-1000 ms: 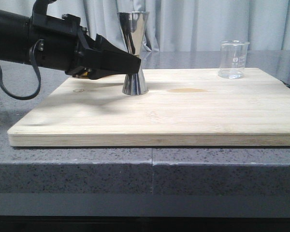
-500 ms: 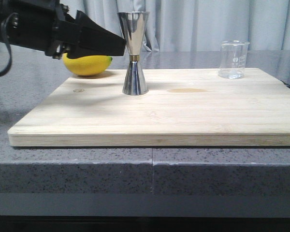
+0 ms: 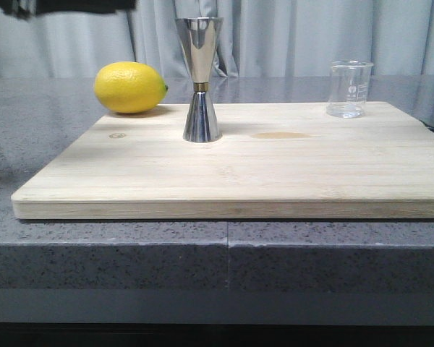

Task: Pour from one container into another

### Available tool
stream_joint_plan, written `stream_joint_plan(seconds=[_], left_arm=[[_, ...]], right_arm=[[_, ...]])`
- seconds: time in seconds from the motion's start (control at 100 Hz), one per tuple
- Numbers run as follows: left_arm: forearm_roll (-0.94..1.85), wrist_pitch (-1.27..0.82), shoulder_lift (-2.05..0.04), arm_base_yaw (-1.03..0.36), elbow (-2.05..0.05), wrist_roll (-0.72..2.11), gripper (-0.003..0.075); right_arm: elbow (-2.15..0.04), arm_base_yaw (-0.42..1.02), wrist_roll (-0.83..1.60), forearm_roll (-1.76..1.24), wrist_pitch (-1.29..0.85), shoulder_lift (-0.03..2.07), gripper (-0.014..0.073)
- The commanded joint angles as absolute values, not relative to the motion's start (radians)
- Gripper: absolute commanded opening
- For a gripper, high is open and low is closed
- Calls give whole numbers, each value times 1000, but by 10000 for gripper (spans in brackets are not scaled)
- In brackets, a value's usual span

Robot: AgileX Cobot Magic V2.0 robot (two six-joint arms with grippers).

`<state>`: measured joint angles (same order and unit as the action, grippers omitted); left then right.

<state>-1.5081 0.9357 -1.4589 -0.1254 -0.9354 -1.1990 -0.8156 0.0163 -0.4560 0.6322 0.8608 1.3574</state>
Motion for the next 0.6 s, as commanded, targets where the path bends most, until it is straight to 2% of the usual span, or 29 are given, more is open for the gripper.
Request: stream_joint_plan(seconds=[0.0, 0.16, 0.38, 0.59], left_arm=[[-1470, 974, -1367, -73, -962, -1236, 426], [-1445, 926, -1245, 70, -962, -1305, 426], [-1353, 731, -1068, 264, -962, -1335, 396], [-1362, 557, -943, 309, -960, -1335, 395]], right_arm=[[-835, 9, -409, 578, 871, 1307, 537], [-835, 9, -315, 506, 730, 1256, 537], [-835, 9, -161, 405, 523, 1145, 535], [-835, 9, 0, 281, 470, 1035, 535]])
